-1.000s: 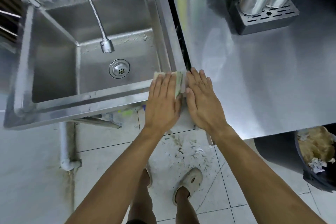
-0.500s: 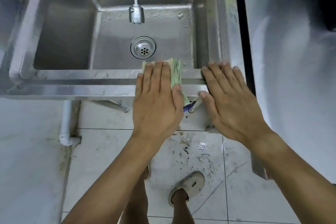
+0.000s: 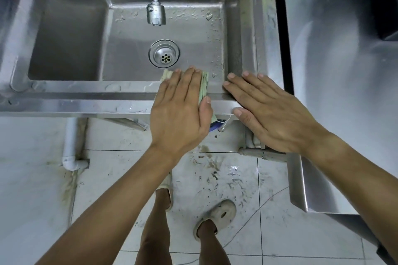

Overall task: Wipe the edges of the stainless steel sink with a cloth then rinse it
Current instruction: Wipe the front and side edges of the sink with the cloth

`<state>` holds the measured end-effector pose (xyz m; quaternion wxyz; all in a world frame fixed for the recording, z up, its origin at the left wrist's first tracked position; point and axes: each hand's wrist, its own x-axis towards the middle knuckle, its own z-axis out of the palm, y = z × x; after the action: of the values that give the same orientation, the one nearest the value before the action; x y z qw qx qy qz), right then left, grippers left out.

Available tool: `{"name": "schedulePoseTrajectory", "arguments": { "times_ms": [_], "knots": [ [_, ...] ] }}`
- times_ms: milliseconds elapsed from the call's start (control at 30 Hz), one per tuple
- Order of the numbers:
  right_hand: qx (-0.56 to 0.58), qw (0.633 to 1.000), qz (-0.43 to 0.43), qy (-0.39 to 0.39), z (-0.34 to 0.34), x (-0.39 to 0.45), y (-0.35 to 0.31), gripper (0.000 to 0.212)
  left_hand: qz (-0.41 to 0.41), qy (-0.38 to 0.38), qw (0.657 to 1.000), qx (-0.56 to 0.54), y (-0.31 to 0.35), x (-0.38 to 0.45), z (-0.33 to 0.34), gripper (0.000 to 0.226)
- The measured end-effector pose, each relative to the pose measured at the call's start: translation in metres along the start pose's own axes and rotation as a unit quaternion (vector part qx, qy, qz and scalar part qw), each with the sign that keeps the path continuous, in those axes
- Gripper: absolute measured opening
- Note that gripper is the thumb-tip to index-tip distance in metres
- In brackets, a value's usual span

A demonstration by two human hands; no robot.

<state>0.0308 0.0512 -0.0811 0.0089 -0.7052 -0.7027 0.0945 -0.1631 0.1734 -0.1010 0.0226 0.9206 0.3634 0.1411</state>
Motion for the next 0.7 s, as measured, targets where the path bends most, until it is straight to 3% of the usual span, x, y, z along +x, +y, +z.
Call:
{"name": "schedulePoseTrajectory", "arguments": {
  "times_ms": [100, 267, 367, 467, 567, 700],
  "knots": [
    [-0.011, 0.999, 0.031, 0.025, 0.004, 0.005, -0.010, 0.062, 0.021, 0.020, 1.000, 0.001, 0.000, -0.004, 0.003, 0.058],
    [-0.032, 0.999, -0.023, 0.020, 0.003, 0.004, -0.002, 0.060, 0.111, 0.044, 0.993, 0.002, -0.042, -0.016, -0.001, 0.054],
    [-0.031, 0.999, -0.027, 0.001, 0.002, 0.006, -0.004, 0.060, 0.024, 0.068, 0.997, 0.013, -0.048, -0.019, -0.003, 0.053],
    [-0.015, 1.000, -0.023, -0.011, 0.000, 0.018, -0.010, 0.062, -0.086, 0.052, 0.995, -0.005, -0.003, -0.014, 0.001, 0.056],
    [-0.009, 0.999, -0.025, -0.019, 0.001, 0.025, -0.015, 0.062, -0.054, 0.047, 0.997, -0.038, 0.006, -0.019, 0.004, 0.055],
    [0.016, 0.998, -0.045, -0.031, -0.001, 0.029, -0.016, 0.061, -0.012, 0.067, 0.997, -0.018, -0.058, -0.035, -0.006, 0.055]
  ]
}}
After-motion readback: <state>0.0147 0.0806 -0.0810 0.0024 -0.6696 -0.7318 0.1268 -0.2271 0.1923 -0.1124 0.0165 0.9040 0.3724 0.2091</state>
